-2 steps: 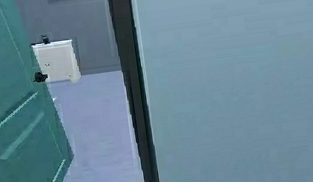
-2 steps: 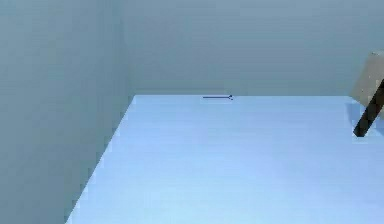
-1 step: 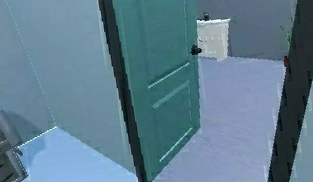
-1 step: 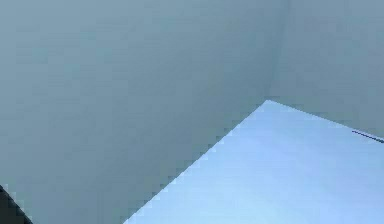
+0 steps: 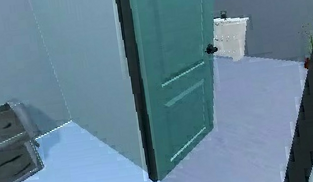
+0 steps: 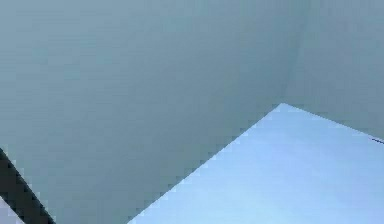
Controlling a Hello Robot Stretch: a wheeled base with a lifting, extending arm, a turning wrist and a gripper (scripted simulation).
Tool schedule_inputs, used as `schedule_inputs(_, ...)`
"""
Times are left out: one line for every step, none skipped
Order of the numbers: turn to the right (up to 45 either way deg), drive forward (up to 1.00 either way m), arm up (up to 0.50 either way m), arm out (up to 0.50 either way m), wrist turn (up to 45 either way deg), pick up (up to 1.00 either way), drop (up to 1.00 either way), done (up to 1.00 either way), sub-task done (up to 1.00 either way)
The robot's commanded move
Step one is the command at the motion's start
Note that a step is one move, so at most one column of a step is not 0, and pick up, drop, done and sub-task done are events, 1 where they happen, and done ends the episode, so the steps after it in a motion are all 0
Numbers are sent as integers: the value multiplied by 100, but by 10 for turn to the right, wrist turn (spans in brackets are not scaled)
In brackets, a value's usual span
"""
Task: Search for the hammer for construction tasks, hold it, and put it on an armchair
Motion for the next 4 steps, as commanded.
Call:
schedule_inputs(0, 60, 0, 0, 0, 0, 0, 0, 0)
schedule_inputs(420, 0, 0, 0, 0, 0, 0, 0, 0)
schedule_inputs(0, 30, 0, 0, 0, 0, 0, 0, 0)
schedule_inputs(30, 0, 0, 0, 0, 0, 0, 0, 0)
